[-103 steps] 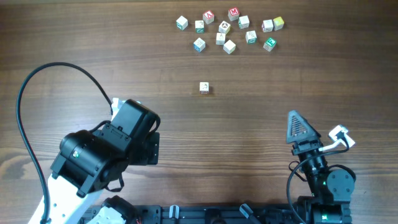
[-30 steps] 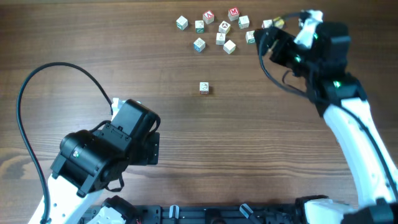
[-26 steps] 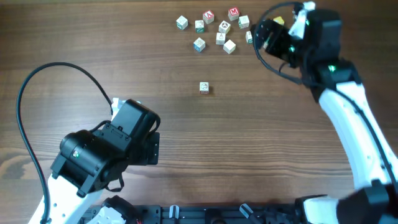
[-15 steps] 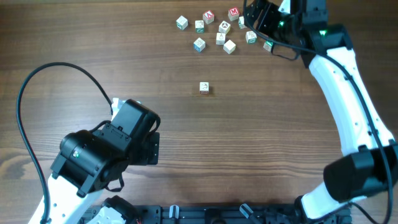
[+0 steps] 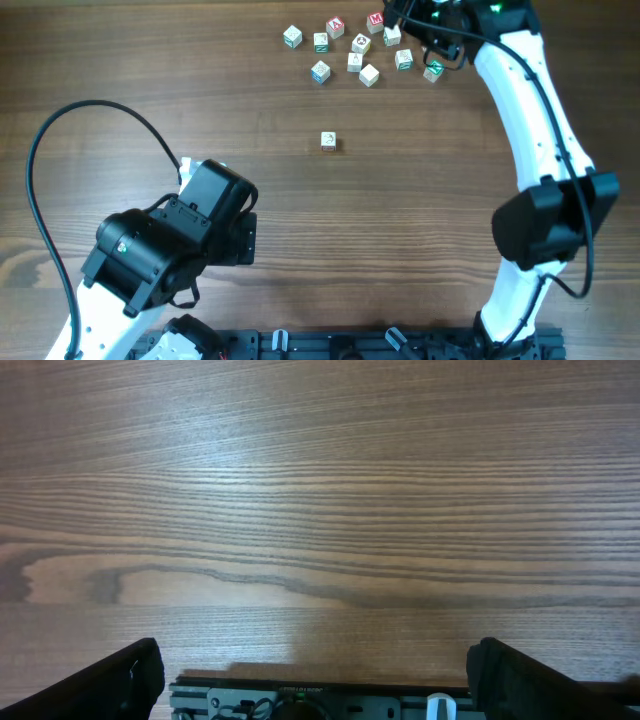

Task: Form a horizontal line
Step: 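Reach the right gripper over the cluster toward the soccer-ball block, then lower the right gripper and close it on the soccer-ball block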

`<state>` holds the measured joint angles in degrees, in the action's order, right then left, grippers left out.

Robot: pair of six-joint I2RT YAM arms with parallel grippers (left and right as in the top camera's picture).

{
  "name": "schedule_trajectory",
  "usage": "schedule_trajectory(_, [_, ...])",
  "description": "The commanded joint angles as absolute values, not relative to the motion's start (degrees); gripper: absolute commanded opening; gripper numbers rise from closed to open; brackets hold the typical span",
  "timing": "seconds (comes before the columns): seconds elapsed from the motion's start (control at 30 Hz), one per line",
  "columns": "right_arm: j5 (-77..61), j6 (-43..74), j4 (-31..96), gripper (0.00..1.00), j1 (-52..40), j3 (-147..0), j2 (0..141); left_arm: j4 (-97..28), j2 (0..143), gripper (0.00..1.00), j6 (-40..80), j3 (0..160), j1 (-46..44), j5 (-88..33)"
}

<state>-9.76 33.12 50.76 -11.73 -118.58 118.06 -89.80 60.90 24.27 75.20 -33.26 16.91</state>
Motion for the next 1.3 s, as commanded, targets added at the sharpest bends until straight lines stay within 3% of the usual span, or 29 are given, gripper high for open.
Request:
schedule_trajectory(0.0, [-8.56, 33.41, 49.5, 0.99, -13.26, -121.69, 120.64, -89.62, 60.9, 1.0, 24.21, 74.89, -33.04, 17.85])
schedule_trajectory(0.33, [-8.45, 37.69, 38.83, 0.96, -14.96, -121.69, 130.43, -89.62, 60.9, 1.0, 24.21, 74.89, -33.04, 17.85])
schedule_trajectory(0.83, [3.22, 39.29, 18.26, 0.95, -19.2, -121.67, 144.77, -89.62, 60.9, 1.0, 24.21, 74.89, -33.04, 17.85])
schedule_trajectory(1.0, [7.77, 41.67, 15.88, 0.88, -20.23, -121.67, 147.79, -89.62, 60.9, 1.0, 24.21, 74.89, -33.04, 17.85])
schedule_trajectory(1.27, [10.57, 42.11, 16.47, 0.86, -20.03, -121.67, 148.68, -89.62, 60.9, 1.0, 24.21, 74.89, -33.04, 17.85])
